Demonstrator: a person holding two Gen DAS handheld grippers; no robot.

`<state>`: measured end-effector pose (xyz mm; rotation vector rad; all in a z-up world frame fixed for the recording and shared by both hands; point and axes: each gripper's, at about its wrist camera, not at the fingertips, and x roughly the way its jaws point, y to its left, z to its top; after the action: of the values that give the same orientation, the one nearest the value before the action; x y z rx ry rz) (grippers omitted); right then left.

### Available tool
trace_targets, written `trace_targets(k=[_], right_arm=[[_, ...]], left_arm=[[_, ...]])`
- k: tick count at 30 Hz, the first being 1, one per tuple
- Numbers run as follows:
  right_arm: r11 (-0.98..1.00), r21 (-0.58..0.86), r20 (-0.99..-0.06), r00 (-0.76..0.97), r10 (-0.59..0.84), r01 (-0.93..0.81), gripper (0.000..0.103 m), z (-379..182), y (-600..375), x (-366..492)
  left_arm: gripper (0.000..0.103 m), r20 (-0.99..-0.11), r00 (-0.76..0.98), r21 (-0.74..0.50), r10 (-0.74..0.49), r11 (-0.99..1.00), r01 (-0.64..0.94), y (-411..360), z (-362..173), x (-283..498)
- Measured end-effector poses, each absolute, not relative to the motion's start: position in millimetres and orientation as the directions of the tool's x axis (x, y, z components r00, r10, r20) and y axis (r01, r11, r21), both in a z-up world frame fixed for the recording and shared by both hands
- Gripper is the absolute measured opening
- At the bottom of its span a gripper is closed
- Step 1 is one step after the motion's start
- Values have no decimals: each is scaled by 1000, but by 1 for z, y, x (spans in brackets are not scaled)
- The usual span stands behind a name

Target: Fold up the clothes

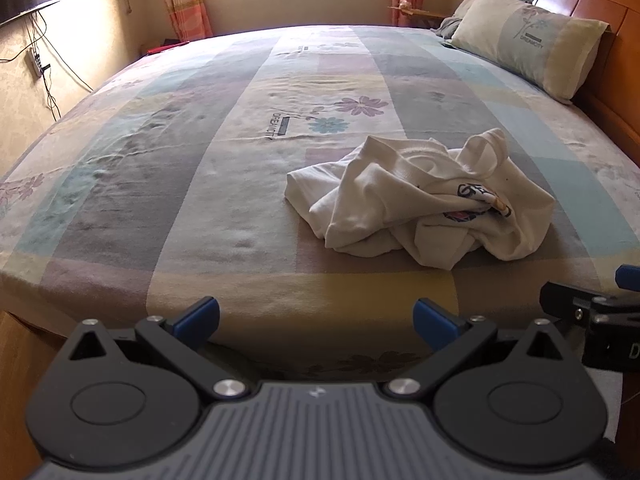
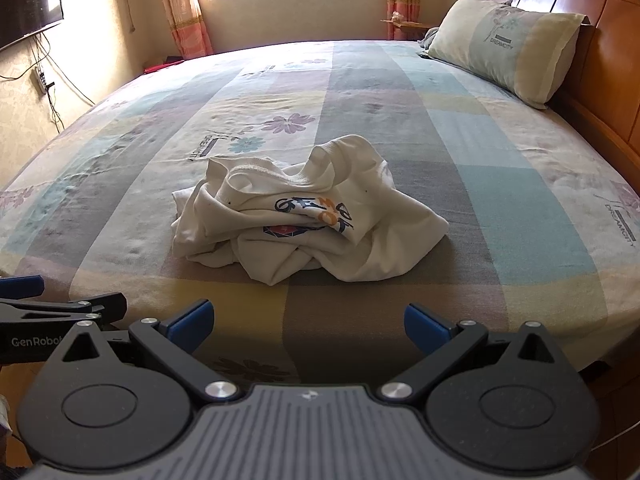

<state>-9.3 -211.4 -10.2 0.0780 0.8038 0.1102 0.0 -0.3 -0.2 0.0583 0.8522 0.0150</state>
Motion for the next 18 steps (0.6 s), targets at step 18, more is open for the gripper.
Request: trace_targets(k=[18], right_arm=[[992,103,-714,688,128,-77,103,-10,-207,-8]], left_arm=[[102,-750,660,52,34,999,7,0,-1,0]])
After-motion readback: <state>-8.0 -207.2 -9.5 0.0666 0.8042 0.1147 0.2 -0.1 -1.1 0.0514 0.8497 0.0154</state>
